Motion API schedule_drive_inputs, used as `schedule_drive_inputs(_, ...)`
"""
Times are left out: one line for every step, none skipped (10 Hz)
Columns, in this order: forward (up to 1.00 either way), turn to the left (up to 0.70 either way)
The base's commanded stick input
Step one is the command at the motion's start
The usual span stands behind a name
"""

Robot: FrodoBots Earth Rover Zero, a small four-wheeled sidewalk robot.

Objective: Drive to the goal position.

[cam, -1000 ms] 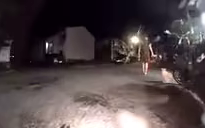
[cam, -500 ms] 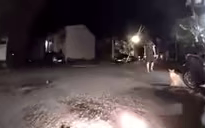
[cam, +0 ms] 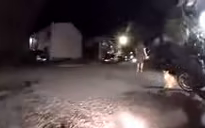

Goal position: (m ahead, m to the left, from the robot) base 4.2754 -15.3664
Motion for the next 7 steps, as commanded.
schedule_drive_inputs(0.7,-0.1)
schedule_drive_inputs(0.7,0.0)
schedule_drive_inputs(0.7,0.0)
schedule_drive_inputs(0.7,0.0)
schedule_drive_inputs(0.7,0.0)
schedule_drive_inputs(0.7,0.0)
schedule_drive_inputs(0.7,0.0)
